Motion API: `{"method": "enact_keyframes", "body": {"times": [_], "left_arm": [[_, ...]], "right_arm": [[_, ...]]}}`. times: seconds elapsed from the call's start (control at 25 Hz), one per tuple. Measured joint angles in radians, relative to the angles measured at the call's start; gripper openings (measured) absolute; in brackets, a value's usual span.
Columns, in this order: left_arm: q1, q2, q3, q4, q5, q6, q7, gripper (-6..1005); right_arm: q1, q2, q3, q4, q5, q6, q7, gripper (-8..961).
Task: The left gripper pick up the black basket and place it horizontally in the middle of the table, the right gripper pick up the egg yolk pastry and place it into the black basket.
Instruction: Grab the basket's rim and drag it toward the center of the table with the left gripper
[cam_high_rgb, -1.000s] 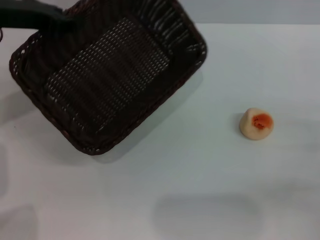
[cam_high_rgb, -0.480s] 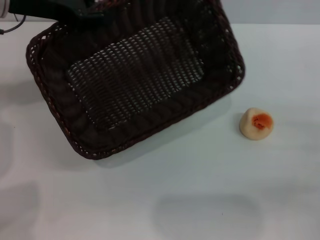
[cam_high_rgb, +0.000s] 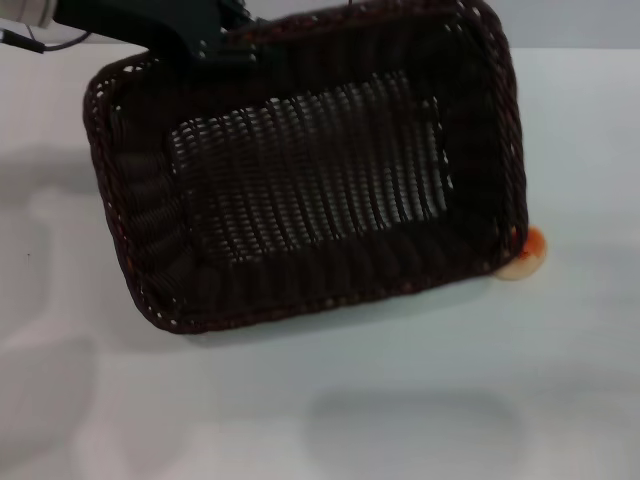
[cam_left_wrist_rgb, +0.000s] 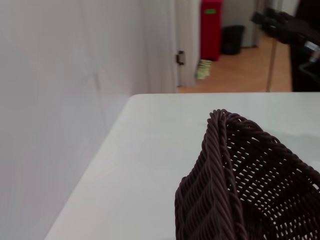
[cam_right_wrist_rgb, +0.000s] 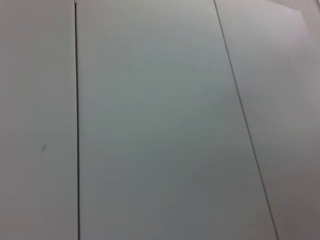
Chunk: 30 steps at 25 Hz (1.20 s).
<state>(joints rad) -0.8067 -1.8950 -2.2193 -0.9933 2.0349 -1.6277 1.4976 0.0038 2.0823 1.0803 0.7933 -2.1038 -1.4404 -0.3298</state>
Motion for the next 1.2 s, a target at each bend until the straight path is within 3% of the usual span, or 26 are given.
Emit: {"method": "enact_keyframes", "body": {"times": [0.28,0.48,1.2], "left_arm": [[-0.024,-0.023,0.061,0.014,0.007,-0.002,0.058,203],[-0.031,-0.063,0.076,0.008,0.061,0.04,0.081,203],[-0.039,-0.084,0.085,0.009,0.115,0.082,0.078,206]], "right_arm": [[-0.016,0.002,-0.013,0.009,0.001,-0.014,0.0,699],[-0.019,0.001,-0.017,0.009,0.001,-0.025,0.0,699],[-0.019,-0.002,-0.017,0.011,0.001,-0.025,0.0,700]]}}
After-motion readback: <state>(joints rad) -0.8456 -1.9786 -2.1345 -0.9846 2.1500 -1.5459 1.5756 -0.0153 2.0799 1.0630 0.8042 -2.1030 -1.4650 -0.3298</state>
